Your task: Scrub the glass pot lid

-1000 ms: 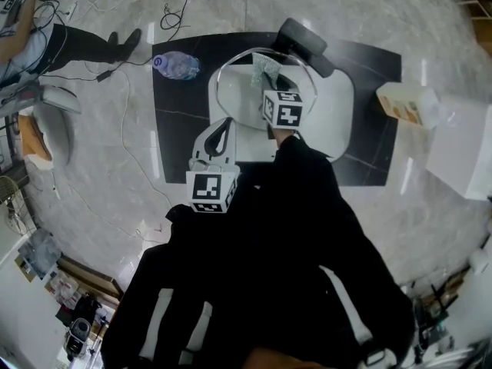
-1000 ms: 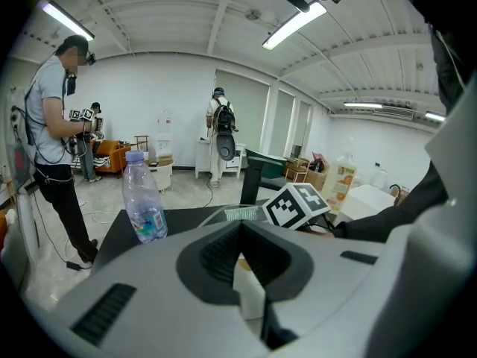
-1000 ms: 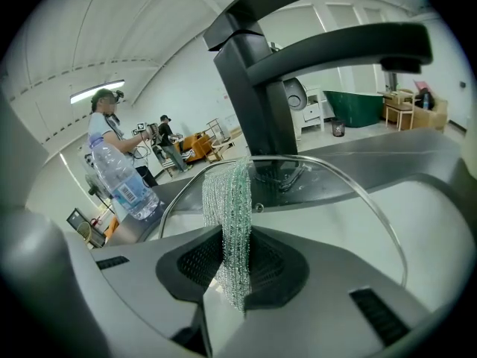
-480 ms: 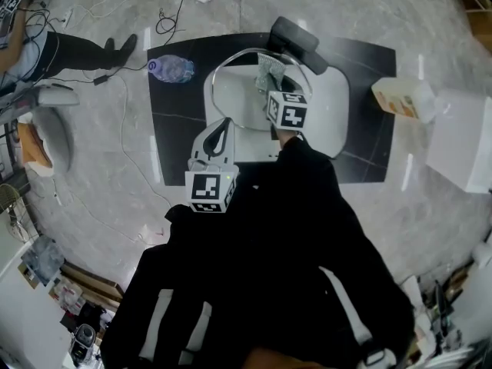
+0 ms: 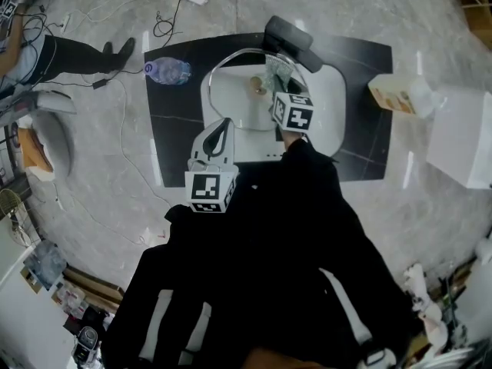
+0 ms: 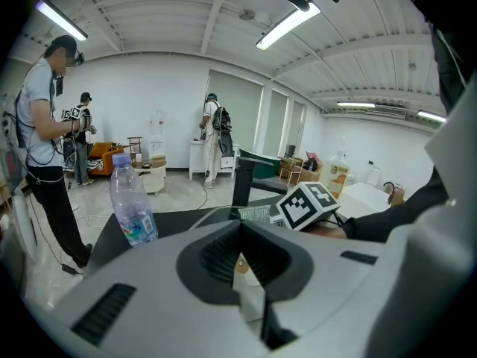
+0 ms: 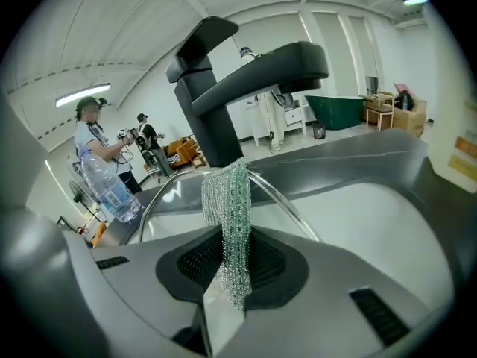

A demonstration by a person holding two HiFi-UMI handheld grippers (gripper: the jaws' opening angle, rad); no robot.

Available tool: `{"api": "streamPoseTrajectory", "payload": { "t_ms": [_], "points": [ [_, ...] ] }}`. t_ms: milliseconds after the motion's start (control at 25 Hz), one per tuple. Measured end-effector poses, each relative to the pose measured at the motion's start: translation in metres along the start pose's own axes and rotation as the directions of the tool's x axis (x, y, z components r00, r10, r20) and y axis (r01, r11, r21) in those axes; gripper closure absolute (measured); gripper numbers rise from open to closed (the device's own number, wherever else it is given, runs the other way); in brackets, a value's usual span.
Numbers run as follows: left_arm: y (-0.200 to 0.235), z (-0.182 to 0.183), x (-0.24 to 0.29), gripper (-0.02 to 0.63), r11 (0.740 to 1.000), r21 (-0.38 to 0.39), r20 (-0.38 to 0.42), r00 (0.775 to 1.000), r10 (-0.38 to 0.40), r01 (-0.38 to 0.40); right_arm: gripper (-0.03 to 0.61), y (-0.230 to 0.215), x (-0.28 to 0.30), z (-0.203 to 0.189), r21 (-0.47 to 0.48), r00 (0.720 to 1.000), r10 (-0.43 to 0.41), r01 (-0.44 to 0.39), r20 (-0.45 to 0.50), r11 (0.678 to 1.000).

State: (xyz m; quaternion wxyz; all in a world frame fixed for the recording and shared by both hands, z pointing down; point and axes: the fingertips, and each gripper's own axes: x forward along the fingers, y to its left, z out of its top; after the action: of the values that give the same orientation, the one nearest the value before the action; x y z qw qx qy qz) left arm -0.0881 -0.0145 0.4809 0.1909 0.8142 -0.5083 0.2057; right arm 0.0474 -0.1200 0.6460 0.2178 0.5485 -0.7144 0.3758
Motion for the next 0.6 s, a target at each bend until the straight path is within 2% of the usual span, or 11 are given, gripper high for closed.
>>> {"api": "streamPoseTrajectory", "payload": {
  "t_ms": [600],
  "points": [
    [-0.01,0.004,0.004,0.611,1.0,0.016,0.002,1.0,-0.02,0.02,0.509,-0.028,-0.02,-0.002,-0.004,0.997,-0.08,0.079,-0.011,0.997]
  ]
}}
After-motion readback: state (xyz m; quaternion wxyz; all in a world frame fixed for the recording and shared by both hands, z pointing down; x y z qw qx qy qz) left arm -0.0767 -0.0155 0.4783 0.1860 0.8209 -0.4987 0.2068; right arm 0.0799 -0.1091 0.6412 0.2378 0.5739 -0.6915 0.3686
